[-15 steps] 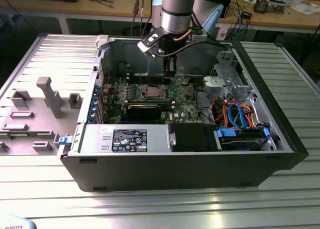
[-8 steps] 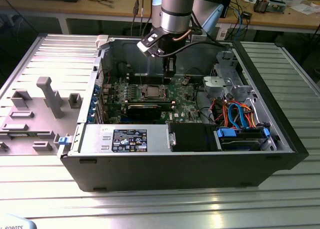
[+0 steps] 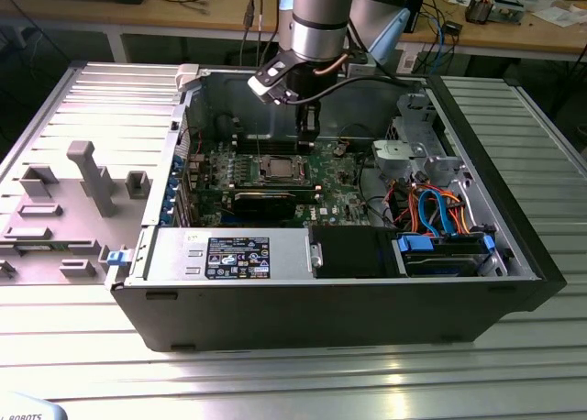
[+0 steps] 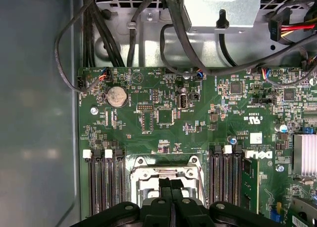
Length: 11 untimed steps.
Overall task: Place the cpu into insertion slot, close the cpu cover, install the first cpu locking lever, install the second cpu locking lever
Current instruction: 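Close the cpu cover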
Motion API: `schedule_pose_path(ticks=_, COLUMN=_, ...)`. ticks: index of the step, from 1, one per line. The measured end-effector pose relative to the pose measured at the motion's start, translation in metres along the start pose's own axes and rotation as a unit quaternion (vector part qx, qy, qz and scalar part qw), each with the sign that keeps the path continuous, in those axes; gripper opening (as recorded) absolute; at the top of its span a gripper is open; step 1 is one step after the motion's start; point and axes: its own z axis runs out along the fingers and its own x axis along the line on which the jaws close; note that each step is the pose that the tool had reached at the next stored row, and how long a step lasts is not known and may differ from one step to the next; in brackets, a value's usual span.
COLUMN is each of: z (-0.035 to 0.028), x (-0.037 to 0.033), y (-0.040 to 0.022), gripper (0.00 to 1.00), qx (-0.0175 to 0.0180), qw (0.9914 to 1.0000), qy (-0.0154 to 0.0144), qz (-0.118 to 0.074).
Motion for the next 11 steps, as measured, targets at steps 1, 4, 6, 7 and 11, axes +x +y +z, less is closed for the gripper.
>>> schedule_pose_path(ticks=1, z=0.0001, x=-0.0002, y=-0.0023, gripper=0.11, qx=0.0, qw=1.0, qy=0.0, qz=0.0)
schedule_pose_path(ticks=4, z=0.0003, x=-0.0004, y=-0.0074, gripper=0.11, qx=0.0, qw=1.0, qy=0.0001, qz=0.0)
schedule_pose_path(ticks=6, z=0.0007, x=-0.0005, y=-0.0104, gripper=0.11, qx=0.0, qw=1.0, qy=0.0001, qz=0.0)
schedule_pose_path(ticks=7, z=0.001, x=-0.0007, y=-0.0116, gripper=0.11, qx=0.0, qw=1.0, qy=0.0001, qz=0.0)
schedule_pose_path(ticks=11, z=0.0027, x=-0.0017, y=-0.0142, gripper=0.11, qx=0.0, qw=1.0, qy=0.0001, qz=-0.001)
